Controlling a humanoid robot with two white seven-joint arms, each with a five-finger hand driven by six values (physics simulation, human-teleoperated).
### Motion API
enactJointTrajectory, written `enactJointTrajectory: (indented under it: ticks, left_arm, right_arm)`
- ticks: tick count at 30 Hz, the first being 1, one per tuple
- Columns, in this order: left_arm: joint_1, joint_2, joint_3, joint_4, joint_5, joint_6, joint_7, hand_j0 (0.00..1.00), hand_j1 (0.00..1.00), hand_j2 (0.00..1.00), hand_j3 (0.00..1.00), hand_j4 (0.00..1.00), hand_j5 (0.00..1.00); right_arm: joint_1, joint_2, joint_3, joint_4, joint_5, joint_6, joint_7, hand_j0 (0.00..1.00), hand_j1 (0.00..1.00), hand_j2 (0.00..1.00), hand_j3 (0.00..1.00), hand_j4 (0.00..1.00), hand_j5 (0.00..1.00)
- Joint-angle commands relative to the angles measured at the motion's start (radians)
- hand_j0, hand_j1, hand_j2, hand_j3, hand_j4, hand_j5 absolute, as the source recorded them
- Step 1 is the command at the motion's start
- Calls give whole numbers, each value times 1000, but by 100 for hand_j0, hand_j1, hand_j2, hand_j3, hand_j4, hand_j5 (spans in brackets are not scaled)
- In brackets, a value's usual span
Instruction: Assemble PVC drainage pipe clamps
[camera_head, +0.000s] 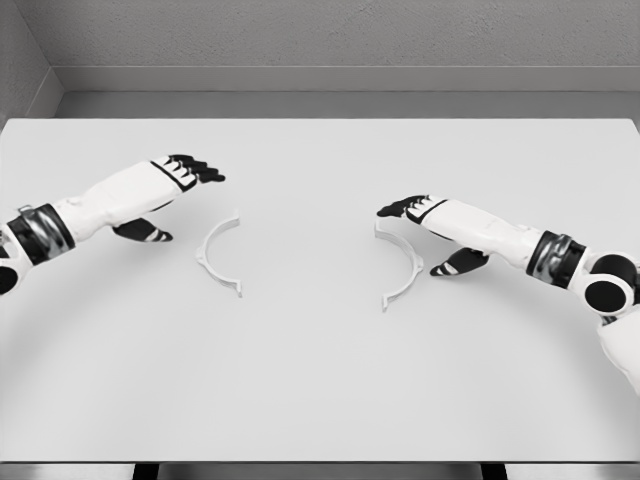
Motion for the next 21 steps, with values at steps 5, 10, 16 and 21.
enactJointTrajectory:
  ticks: [5,10,16,21]
  left_arm:
    - [-23,-27,-24,65,7,1,1,100,100,100,100,100,100]
    - [-23,-41,-39,85,-1,1,1,100,100,100,100,100,100]
    - [-23,-50,-43,85,-7,1,1,100,100,100,100,100,100]
    - [-25,-52,-47,83,-9,1,1,100,100,100,100,100,100]
  right_arm:
    - [-9,4,2,4,-8,2,0,100,100,100,100,100,100]
    - [-12,16,5,6,-8,2,0,100,100,100,100,100,100]
    - [-29,28,30,38,-8,2,0,100,100,100,100,100,100]
    - [-29,31,31,36,-8,2,0,100,100,100,100,100,100]
